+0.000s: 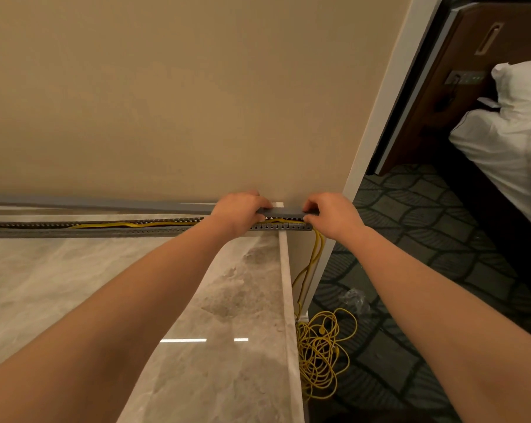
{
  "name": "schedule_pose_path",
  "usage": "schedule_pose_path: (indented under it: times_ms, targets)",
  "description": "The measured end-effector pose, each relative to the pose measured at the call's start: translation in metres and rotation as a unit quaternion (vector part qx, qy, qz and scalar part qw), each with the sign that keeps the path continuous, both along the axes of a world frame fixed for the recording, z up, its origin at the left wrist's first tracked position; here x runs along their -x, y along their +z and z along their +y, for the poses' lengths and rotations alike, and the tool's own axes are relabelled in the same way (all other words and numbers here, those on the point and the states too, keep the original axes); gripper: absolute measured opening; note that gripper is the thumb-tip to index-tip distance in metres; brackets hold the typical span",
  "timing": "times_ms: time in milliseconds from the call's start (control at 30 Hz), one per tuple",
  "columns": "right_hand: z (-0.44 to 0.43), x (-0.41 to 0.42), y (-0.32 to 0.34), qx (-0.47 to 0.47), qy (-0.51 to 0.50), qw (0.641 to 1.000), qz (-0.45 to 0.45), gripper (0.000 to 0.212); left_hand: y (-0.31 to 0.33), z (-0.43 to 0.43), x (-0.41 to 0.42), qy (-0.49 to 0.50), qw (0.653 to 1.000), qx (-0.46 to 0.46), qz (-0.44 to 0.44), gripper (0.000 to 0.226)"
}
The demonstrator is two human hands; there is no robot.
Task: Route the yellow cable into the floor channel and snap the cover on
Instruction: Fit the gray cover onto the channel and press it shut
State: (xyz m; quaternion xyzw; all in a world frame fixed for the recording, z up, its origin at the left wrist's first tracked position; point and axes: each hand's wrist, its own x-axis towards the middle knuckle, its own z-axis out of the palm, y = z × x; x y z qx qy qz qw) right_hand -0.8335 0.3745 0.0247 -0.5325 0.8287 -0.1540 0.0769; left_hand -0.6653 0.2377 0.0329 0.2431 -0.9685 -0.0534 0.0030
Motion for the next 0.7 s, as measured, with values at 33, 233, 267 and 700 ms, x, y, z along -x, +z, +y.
schedule_pose_path:
  times_ms: [33,233,267,700]
  targets:
    - [-0.002,0.001,-0.001,0.0,0.001,1.0,0.001,0.017,-0.003,-0.002,0.0,0.002,1.0,-0.003,0.0,0.034]
    - [-0.011,-0.003,-0.004,-0.012,0.021,1.0,-0.003,0.016,-0.014,-0.012,-0.006,-0.005,1.0,-0.012,-0.016,0.035]
    - [-0.011,-0.004,-0.003,-0.015,0.023,1.0,-0.007,0.016,-0.014,-0.013,-0.007,-0.008,1.0,-0.012,-0.018,0.035]
    - [0.013,-0.007,-0.003,-0.065,0.049,0.993,-0.09,0.042,-0.02,-0.004,-0.012,-0.013,0.996,-0.081,-0.023,0.034]
